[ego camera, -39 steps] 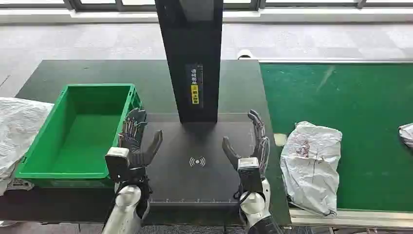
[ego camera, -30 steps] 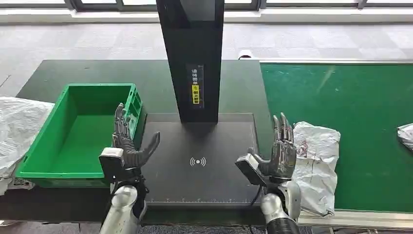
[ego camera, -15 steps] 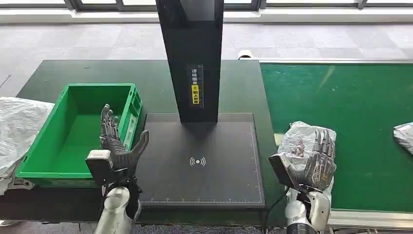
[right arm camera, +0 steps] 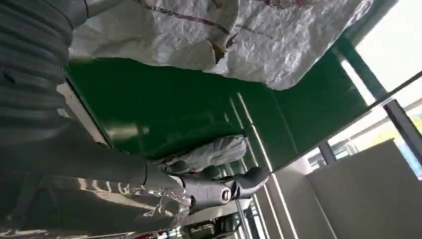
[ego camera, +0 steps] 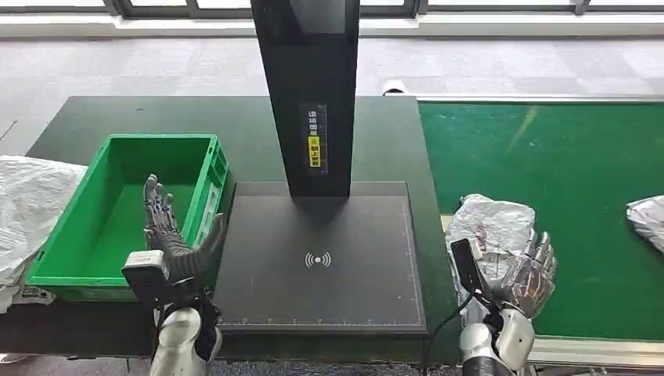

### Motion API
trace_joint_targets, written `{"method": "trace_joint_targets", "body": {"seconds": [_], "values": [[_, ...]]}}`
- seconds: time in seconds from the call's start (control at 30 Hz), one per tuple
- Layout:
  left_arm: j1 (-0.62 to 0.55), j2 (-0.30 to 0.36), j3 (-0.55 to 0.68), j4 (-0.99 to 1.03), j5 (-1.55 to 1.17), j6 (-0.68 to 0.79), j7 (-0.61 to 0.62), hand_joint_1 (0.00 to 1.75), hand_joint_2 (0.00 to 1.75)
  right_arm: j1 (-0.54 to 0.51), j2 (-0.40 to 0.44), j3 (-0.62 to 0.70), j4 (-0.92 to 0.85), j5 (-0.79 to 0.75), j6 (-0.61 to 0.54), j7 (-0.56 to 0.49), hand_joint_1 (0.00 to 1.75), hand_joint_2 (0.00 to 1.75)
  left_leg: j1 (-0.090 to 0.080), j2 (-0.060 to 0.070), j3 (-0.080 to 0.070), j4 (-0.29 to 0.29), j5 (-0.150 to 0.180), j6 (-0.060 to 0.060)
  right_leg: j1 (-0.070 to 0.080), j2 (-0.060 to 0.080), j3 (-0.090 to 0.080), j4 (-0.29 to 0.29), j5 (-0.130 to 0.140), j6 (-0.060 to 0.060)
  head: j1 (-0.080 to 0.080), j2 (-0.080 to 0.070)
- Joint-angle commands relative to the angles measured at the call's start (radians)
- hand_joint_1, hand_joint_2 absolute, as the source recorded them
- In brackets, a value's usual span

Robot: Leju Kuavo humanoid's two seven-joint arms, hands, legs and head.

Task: Moved the parcel from conveyor to table for the left to box.

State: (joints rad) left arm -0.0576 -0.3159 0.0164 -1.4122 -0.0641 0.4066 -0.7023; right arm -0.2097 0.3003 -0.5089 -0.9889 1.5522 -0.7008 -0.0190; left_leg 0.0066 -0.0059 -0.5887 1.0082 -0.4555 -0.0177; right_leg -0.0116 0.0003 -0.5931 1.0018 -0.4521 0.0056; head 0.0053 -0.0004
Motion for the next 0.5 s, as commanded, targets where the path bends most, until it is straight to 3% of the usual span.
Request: {"method": "trace_joint_targets", "body": {"seconds": [0.03, 0.5], "values": [[0.055, -0.033, 0.015, 0.002, -0.001, 0.009, 0.004, 0.00, 1.75, -0.088, -0.123, 0.118, 0.330, 0.017, 0.003, 0.194, 0.00, 1.75, 0.000, 0.004, 0.005, -0.003, -0.001, 0.001, 0.001, 0.003, 0.004, -0.004, 0.001, 0.000, 0.000, 0.000], [0.051, -0.033, -0.003, 0.021, -0.010, 0.012, 0.004, 0.00, 1.75, -0.131, -0.169, 0.083, 0.529, 0.008, 0.046, 0.329, 0.02, 1.75, 0.000, 0.000, 0.004, -0.002, 0.000, 0.001, 0.000, 0.000, 0.004, -0.002, 0.000, 0.000, 0.000, 0.000]]}}
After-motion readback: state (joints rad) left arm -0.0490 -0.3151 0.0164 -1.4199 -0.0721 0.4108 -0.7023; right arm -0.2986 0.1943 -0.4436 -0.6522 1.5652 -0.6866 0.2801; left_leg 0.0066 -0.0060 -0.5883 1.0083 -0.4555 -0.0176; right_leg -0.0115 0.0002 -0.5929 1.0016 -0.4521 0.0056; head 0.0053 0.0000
